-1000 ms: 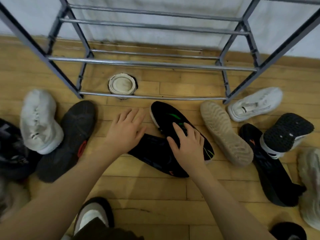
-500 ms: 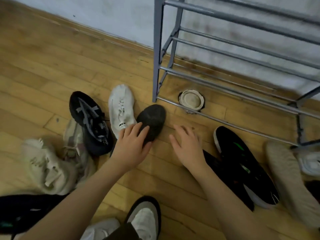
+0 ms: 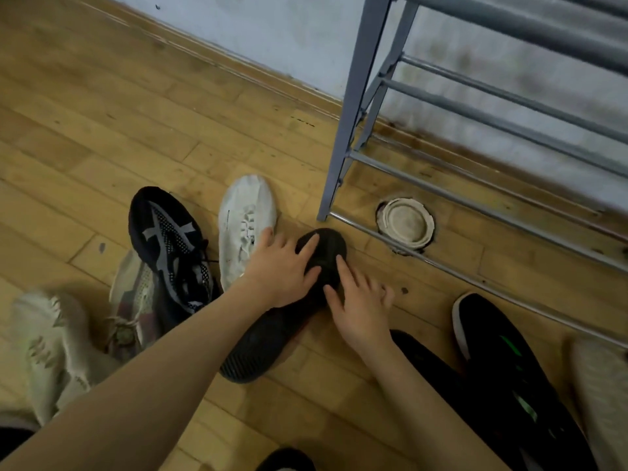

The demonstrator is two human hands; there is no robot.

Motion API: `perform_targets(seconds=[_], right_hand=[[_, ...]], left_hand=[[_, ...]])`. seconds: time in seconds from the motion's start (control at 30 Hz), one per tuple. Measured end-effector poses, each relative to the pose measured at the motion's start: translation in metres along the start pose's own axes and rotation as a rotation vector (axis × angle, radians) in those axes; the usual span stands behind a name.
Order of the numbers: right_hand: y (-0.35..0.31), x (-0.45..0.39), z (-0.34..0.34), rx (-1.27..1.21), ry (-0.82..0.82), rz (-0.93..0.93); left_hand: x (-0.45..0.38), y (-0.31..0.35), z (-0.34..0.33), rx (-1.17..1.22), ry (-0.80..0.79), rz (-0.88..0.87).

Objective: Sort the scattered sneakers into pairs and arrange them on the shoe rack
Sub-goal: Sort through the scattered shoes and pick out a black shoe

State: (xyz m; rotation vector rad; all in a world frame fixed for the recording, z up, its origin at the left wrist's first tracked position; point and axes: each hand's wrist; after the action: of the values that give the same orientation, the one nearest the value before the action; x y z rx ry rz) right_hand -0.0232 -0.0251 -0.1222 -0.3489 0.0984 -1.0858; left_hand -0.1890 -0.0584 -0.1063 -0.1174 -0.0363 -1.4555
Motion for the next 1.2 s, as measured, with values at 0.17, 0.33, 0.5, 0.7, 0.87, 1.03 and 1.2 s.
perform_targets(seconds=[0.17, 0.33, 0.5, 0.7, 0.87, 1.03, 1.2], right_hand=[[-0.007, 0.012, -0.008, -0.190, 0.110, -0.016], [-0.014, 0.030, 0.005, -0.454, 0.249, -0.037], [-0.013, 0.049, 0.025, -0.587, 0.332, -0.097], [-0.002, 0.068, 0.065, -0.507, 0.493, 0.017], [0.029, 0.085, 0.098, -0.378, 0.619, 0.105], [0.057, 0.109, 0.124, -0.310, 0.732, 0.125], [0.090, 0.130, 0.138, -0.364, 0.726, 0.097]], left_hand=[[0.007, -0.012, -0.002, 0.123, 0.124, -0.060], [0.027, -0.010, 0.013, 0.215, 0.261, -0.095], [0.044, 0.004, 0.039, 0.269, 0.375, -0.147], [0.064, 0.031, 0.067, 0.329, 0.437, -0.152], [0.068, 0.071, 0.085, 0.446, 0.462, -0.173], [0.070, 0.110, 0.094, 0.541, 0.453, -0.256], [0.061, 0.145, 0.087, 0.594, 0.315, -0.335]])
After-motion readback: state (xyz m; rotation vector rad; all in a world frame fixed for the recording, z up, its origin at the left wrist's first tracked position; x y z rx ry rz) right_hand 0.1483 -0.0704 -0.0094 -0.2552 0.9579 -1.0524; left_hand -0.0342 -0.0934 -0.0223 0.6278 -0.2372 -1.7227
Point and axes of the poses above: each hand's wrist, its own x-axis away from the middle knuckle, its own z-axis out of the back of the hand, y = z × x, and after that the axes turned 12 degrees about y, right-handed
